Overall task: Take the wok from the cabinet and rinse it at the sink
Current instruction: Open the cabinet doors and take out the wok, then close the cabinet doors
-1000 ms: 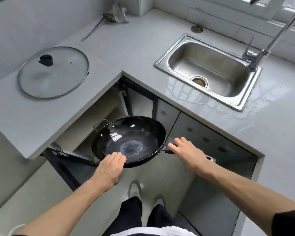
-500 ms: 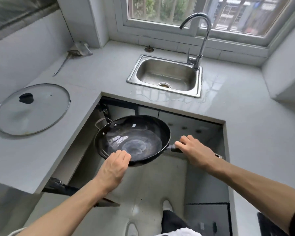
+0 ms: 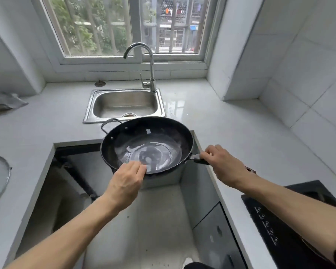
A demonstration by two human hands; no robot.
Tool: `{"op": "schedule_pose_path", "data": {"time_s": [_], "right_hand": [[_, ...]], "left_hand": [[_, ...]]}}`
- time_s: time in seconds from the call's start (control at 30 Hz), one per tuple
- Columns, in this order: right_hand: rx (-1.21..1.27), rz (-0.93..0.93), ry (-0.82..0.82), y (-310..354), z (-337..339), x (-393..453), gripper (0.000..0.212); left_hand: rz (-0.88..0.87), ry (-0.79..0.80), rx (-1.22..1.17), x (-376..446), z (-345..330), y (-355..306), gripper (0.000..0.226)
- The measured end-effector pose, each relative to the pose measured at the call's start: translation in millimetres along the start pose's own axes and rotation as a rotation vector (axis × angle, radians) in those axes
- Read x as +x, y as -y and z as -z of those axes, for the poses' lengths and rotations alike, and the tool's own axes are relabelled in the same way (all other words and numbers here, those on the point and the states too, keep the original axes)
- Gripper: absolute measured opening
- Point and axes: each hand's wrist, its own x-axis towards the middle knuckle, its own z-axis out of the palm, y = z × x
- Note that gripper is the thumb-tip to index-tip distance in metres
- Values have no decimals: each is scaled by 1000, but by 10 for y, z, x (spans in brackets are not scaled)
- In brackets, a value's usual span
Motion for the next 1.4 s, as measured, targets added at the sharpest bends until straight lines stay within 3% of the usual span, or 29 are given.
{"op": "schedule_pose_path", "data": {"time_s": [0.53, 0.97, 1.4], "right_hand": [[167, -436, -154, -1610, -241, -699, 58], [184, -638, -66, -1831, -593, -714, 60], [175, -748, -44, -1784, -853, -614, 61]], "left_hand": [[-404, 30, -15, 2265, -459, -872, 19], [-649, 81, -34, 3094, -1158, -984, 27], [-684, 124, -82, 3212, -1529, -952, 31]]}}
